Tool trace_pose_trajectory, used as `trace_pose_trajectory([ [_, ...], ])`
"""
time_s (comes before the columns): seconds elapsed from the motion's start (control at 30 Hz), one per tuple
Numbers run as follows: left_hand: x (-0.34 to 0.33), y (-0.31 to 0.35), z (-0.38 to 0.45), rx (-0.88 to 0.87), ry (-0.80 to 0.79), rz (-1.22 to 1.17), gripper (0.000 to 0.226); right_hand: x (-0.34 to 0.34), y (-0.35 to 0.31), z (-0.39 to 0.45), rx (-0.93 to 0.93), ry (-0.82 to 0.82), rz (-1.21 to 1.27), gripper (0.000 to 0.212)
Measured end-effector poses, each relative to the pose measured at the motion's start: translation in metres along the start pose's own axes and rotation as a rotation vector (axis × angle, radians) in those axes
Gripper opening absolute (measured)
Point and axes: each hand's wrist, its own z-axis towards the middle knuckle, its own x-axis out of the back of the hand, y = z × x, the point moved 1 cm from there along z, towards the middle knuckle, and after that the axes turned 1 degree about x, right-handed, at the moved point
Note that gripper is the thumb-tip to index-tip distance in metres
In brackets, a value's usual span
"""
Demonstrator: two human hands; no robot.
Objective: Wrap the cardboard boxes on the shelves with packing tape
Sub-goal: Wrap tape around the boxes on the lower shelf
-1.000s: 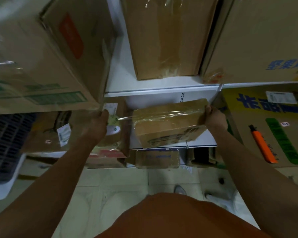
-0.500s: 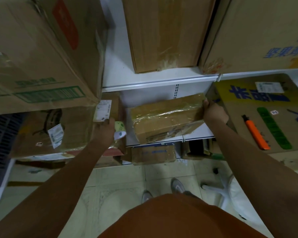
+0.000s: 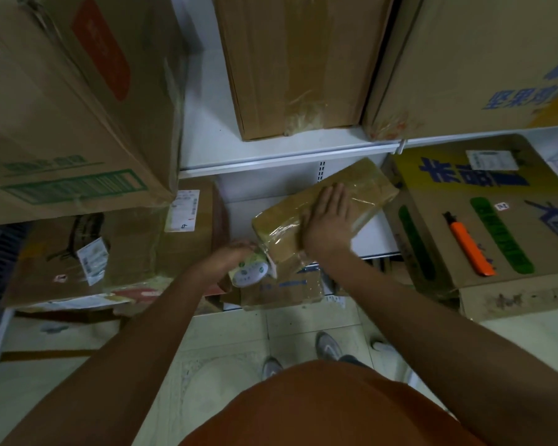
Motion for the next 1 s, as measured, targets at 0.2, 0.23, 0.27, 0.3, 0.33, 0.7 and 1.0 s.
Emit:
trace_pose_trajectory([
  [0.2,-0.046,0.015,-0.001,-0.276,0.080,0.041,0.009,-0.005,-0.018,-0.014,0.316,-0.154,-0.045,0.113],
  [0.23,-0.054,0.017,-0.001,-0.291,0.100,0.054,0.011,-0.002,-0.008,-0.007,0.386,-0.151,-0.073,0.111],
  [0.27,-0.063,0.019,0.000,-0.348,0.108,0.078,0.015,0.000,0.003,0.001,0.454,-0.148,-0.091,0.108],
  [0.3,-0.072,0.019,0.007,-0.397,0.098,0.110,0.019,0.002,0.016,0.010,0.510,-0.150,-0.102,0.104],
  [0.33,-0.083,0.021,0.011,-0.439,0.091,0.131,0.023,0.005,0.028,0.019,0.551,-0.148,-0.110,0.100],
  [0.7,-0.148,0.057,0.030,-0.330,0.320,-0.247,0.017,0.022,0.088,0.038,0.621,-0.051,0.072,0.087],
  [1.0,-0.178,0.053,0.034,-0.365,0.369,-0.283,0.023,-0.029,0.285,0.011,-0.466,-0.055,-0.085,0.086],
])
